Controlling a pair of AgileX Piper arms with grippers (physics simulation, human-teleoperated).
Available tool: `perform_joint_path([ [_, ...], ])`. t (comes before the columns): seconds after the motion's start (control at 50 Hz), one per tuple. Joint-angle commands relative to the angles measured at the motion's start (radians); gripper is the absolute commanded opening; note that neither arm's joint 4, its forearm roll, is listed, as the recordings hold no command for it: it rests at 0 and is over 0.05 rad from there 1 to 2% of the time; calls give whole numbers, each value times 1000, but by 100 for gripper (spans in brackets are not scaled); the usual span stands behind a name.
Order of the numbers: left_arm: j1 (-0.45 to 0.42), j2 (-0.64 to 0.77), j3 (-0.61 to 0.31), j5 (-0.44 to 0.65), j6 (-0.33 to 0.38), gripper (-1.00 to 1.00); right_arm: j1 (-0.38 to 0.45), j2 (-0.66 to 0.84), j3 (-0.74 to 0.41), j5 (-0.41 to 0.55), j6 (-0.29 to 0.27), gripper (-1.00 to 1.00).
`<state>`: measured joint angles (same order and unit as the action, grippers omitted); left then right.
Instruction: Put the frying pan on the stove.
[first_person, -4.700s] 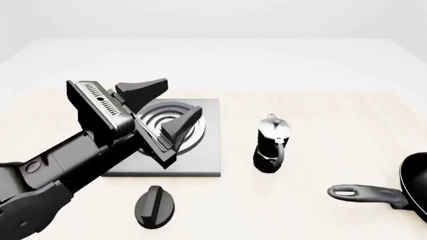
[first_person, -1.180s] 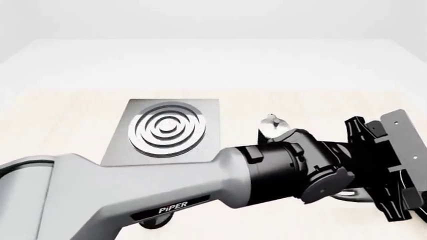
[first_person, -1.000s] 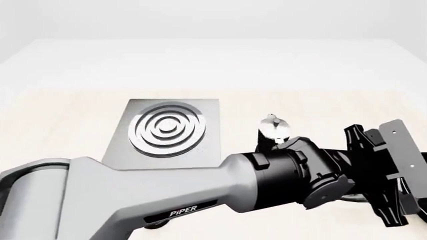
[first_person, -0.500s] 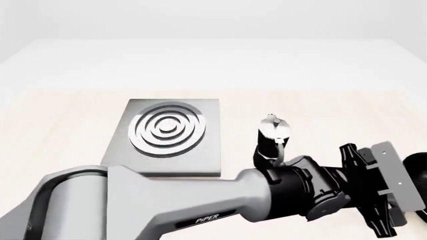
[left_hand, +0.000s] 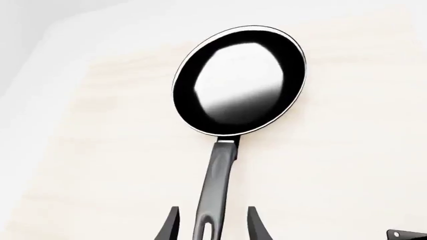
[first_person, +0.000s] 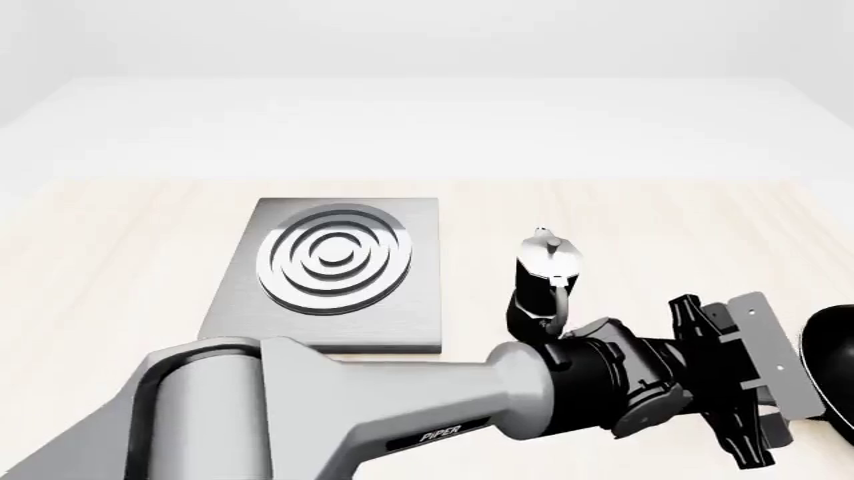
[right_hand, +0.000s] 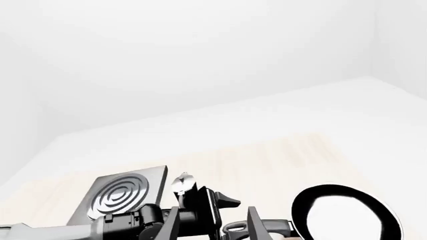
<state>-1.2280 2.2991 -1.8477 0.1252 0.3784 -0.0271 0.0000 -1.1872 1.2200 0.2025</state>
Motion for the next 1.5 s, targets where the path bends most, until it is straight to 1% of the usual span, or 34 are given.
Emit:
perform_joint_path([
  [0.02, 5, 6, -11, 2, -12, 100, 4, 0, 9, 0, -5, 100],
  [0.28, 26, 48, -46, 8, -10, 100, 3, 0, 9, 0, -3, 100],
  [0.82, 28, 105, -54, -8, -18, 100, 1, 0, 10, 0, 3, 100],
  [1.5, 38, 189, -96, -13, -50, 100, -5, 0, 15, 0, 19, 100],
])
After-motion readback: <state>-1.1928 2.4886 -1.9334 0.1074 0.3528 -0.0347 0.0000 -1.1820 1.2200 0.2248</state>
